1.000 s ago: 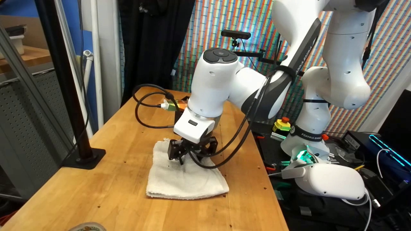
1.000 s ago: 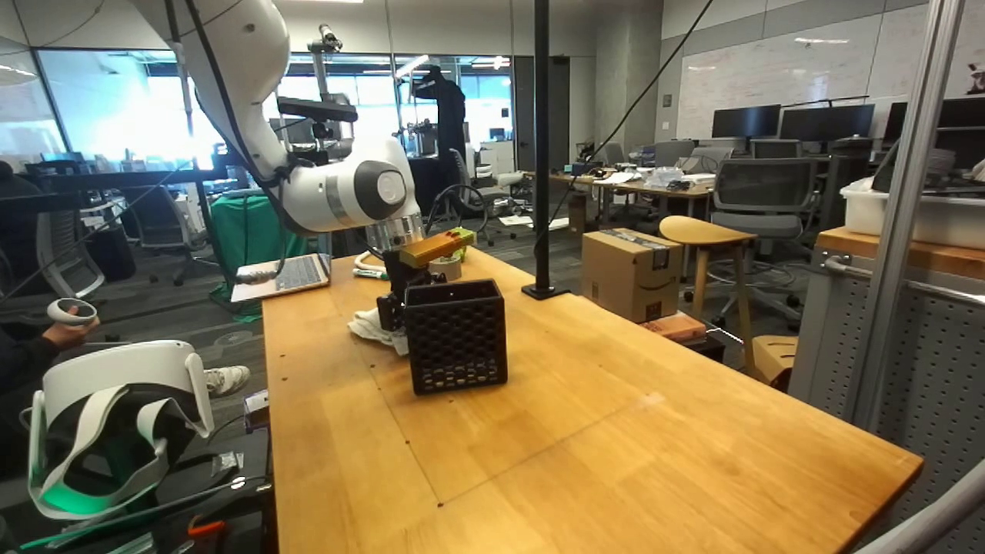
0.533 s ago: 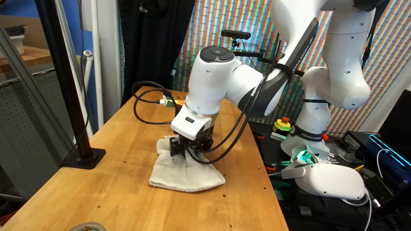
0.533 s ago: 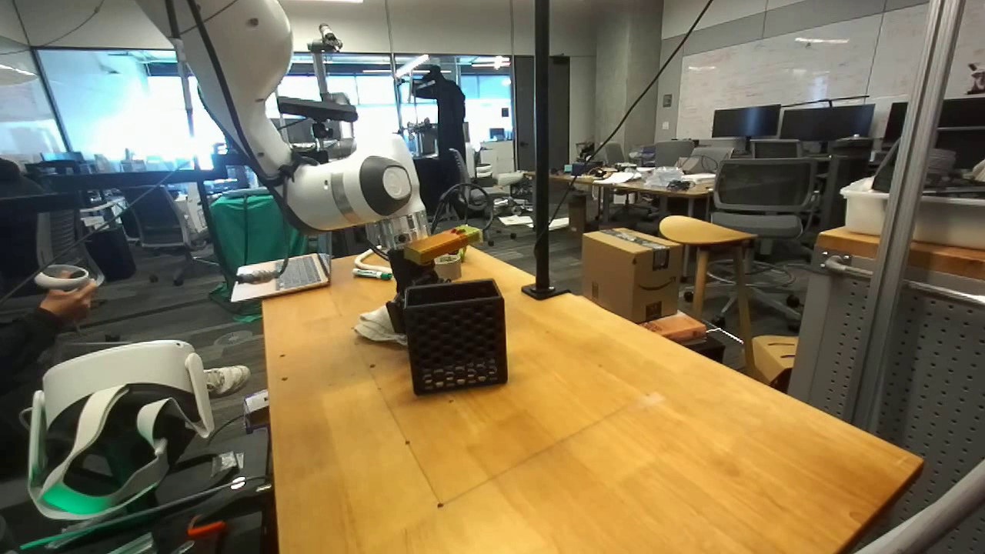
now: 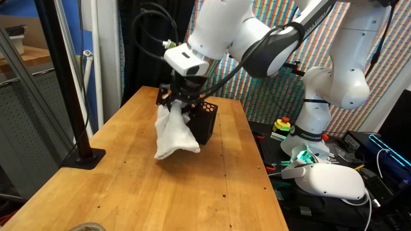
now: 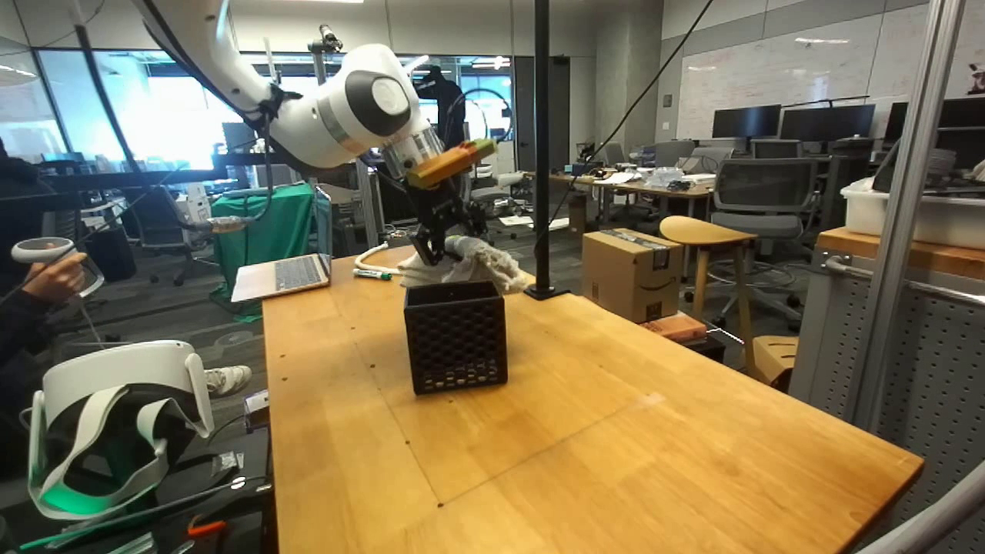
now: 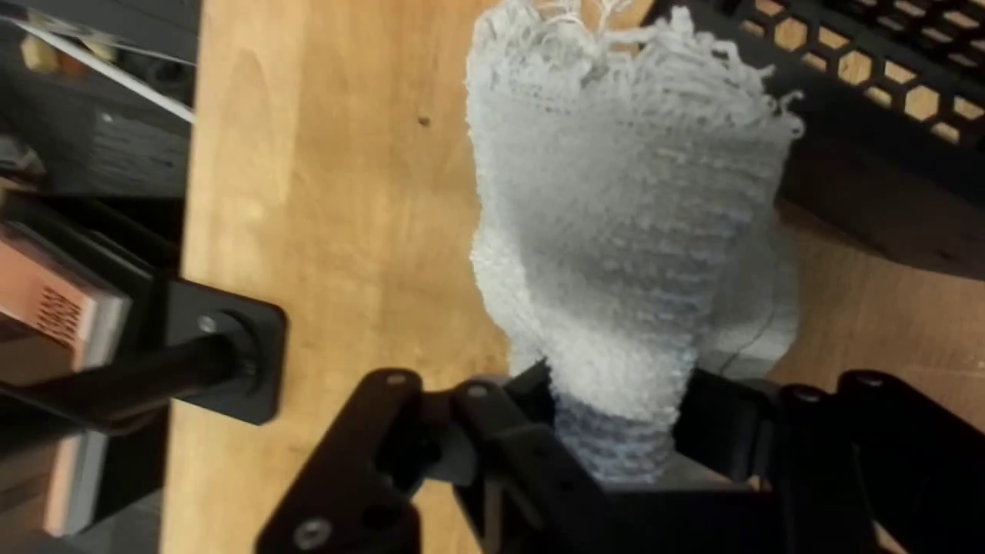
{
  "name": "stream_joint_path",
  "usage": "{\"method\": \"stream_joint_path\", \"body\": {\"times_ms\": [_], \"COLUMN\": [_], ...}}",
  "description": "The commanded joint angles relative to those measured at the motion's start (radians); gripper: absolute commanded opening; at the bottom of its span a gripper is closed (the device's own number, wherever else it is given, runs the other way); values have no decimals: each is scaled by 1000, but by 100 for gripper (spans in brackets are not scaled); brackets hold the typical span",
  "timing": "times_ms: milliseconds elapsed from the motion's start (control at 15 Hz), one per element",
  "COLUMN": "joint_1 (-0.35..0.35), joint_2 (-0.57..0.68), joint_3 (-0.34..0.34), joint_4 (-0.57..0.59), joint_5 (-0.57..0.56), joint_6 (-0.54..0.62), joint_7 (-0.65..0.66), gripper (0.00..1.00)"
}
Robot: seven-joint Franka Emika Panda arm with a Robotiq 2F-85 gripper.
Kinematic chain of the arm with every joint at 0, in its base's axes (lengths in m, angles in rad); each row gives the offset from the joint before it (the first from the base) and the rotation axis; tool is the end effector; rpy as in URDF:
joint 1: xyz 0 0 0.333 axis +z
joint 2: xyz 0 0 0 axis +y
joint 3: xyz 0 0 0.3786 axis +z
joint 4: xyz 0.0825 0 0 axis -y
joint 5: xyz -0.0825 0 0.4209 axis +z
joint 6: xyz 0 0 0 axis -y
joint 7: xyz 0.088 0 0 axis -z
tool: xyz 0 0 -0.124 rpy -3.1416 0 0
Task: Place the towel inside the black basket
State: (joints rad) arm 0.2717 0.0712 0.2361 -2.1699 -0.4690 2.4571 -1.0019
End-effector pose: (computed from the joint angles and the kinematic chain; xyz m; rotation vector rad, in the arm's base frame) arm 0.5303 0.2880 0.4077 1.6805 2.2089 0.1846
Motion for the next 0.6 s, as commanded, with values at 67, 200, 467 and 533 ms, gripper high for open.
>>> {"method": "stream_joint_path", "body": {"times_ms": [67,200,467,533], "joint_1": [-54,-75,-101,-102], "joint_2": [-193,-255,-335,-341], "joint_3": [-35,-52,-60,-59], "joint_4": [-31,-43,-98,-115], "joint_5": [-15,-8,-42,-42], "joint_6": [-24,-38,-73,-80], "joint_7": [101,121,183,191], "gripper": [13,13,13,13]}}
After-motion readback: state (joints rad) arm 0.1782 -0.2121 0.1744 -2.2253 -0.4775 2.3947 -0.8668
